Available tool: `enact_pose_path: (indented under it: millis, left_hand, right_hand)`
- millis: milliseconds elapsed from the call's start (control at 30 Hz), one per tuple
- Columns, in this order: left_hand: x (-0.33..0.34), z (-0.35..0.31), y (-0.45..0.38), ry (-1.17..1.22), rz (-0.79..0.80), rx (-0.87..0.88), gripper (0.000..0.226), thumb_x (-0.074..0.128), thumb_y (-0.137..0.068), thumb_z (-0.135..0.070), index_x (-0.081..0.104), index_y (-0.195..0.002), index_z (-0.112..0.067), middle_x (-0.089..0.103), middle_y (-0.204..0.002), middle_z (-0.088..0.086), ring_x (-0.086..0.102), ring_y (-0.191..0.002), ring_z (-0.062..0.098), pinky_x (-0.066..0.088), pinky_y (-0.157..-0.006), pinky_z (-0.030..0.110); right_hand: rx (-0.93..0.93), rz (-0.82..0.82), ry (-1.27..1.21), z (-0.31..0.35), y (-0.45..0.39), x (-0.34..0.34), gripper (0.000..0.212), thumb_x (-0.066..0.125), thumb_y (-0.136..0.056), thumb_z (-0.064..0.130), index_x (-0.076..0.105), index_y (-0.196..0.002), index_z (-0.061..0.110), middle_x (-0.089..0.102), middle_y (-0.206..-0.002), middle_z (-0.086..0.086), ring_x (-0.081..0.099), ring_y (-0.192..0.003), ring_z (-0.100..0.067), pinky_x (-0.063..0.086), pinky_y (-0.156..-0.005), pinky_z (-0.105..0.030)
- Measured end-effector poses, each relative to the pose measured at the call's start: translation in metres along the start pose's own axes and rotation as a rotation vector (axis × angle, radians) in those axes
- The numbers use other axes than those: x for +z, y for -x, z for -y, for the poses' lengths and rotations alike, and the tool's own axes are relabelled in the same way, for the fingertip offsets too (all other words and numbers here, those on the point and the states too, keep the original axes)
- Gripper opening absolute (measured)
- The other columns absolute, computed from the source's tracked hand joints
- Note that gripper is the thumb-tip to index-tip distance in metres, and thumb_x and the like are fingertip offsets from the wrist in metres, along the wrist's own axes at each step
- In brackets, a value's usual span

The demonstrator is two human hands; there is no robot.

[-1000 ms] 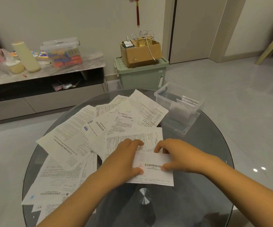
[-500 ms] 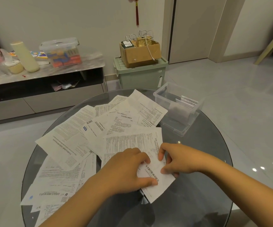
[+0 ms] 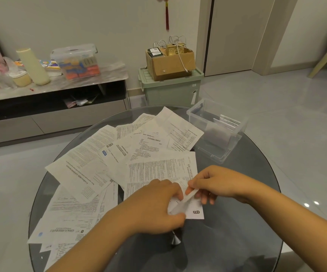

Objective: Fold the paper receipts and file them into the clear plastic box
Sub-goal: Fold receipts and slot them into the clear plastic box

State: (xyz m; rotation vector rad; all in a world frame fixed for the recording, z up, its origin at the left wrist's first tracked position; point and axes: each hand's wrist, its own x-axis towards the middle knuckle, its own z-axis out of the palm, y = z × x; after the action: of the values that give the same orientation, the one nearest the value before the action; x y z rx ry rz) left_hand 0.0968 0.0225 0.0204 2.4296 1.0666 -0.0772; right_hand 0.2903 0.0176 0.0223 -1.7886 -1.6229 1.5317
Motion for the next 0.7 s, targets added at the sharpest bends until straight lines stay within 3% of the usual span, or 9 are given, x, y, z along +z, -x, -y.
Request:
enact_pose_path:
  millis: [67,100,167,267,367,433,533,700]
  left_hand:
    - [-0.004,0.003,-0.002,0.06,-0.024,-0.016,0.007,0.048,-0.09,-0.04,0.048,-0.088,-0.033,0.053,-0.093,-0.01,0.052,-0.088,0.012,0.045,-0.076,0.03]
    - [-0.005,0.004,-0.004,0.063,-0.043,-0.03,0.009,0.044,-0.094,-0.036,0.046,-0.086,-0.032,0.054,-0.091,-0.009,0.053,-0.085,0.013,0.045,-0.074,0.029]
    - [-0.003,0.007,-0.007,0.073,-0.078,-0.058,0.009,0.041,-0.097,-0.033,0.049,-0.1,-0.029,0.057,-0.101,-0.008,0.055,-0.089,0.01,0.045,-0.075,0.025]
    - [0.002,0.013,-0.011,0.061,-0.124,-0.086,0.033,0.049,-0.095,-0.032,0.042,-0.127,-0.029,0.05,-0.122,-0.01,0.051,-0.106,0.007,0.045,-0.088,0.022]
    - [0.006,0.018,-0.014,0.02,-0.121,-0.111,0.05,0.056,-0.091,-0.032,0.034,-0.135,-0.03,0.042,-0.13,-0.009,0.046,-0.114,0.008,0.043,-0.095,0.026]
    - [0.006,0.018,-0.015,0.013,-0.124,-0.117,0.05,0.059,-0.09,-0.032,0.034,-0.133,-0.031,0.042,-0.128,-0.009,0.046,-0.11,0.008,0.044,-0.094,0.028]
    - [0.005,0.017,-0.015,0.035,-0.132,-0.125,0.047,0.062,-0.088,-0.032,0.037,-0.128,-0.032,0.044,-0.12,-0.01,0.049,-0.098,0.005,0.046,-0.088,0.025]
    - [0.004,0.015,-0.014,0.046,-0.121,-0.131,0.039,0.067,-0.083,-0.035,0.042,-0.113,-0.031,0.044,-0.109,-0.011,0.053,-0.085,0.008,0.048,-0.079,0.027]
  right_hand:
    - [0.023,-0.041,0.005,0.001,0.0,0.001,0.04,0.044,-0.097,0.036,0.068,-0.098,0.004,0.066,-0.076,-0.004,0.056,-0.055,-0.009,0.045,-0.051,-0.017]
    - [0.028,-0.059,0.016,0.001,0.0,0.001,0.042,0.042,-0.097,0.039,0.067,-0.095,0.006,0.066,-0.075,-0.003,0.056,-0.055,-0.008,0.044,-0.05,-0.016]
    - [0.02,-0.079,0.071,0.0,-0.001,0.002,0.045,0.04,-0.097,0.043,0.065,-0.095,0.006,0.067,-0.078,-0.002,0.056,-0.057,-0.008,0.043,-0.05,-0.014]
    - [-0.026,-0.094,0.216,-0.004,-0.003,0.004,0.029,0.052,-0.093,0.039,0.062,-0.103,0.014,0.068,-0.086,-0.001,0.059,-0.061,-0.007,0.043,-0.051,-0.012]
    - [-0.058,-0.126,0.266,-0.008,-0.004,0.007,0.029,0.065,-0.085,0.03,0.055,-0.112,0.025,0.068,-0.092,0.0,0.062,-0.067,-0.007,0.048,-0.059,-0.016]
    - [-0.081,-0.157,0.249,-0.009,-0.006,0.008,0.036,0.07,-0.081,0.027,0.053,-0.113,0.026,0.066,-0.09,0.003,0.062,-0.073,-0.008,0.051,-0.067,-0.021]
    - [-0.153,-0.176,0.276,-0.007,-0.006,0.009,0.034,0.073,-0.078,0.025,0.057,-0.108,0.03,0.061,-0.086,0.012,0.057,-0.07,-0.002,0.042,-0.06,-0.012]
    - [-0.252,-0.062,0.371,-0.006,-0.004,0.014,0.028,0.075,-0.076,0.03,0.068,-0.104,0.031,0.057,-0.085,0.018,0.053,-0.063,0.007,0.038,-0.057,-0.005]
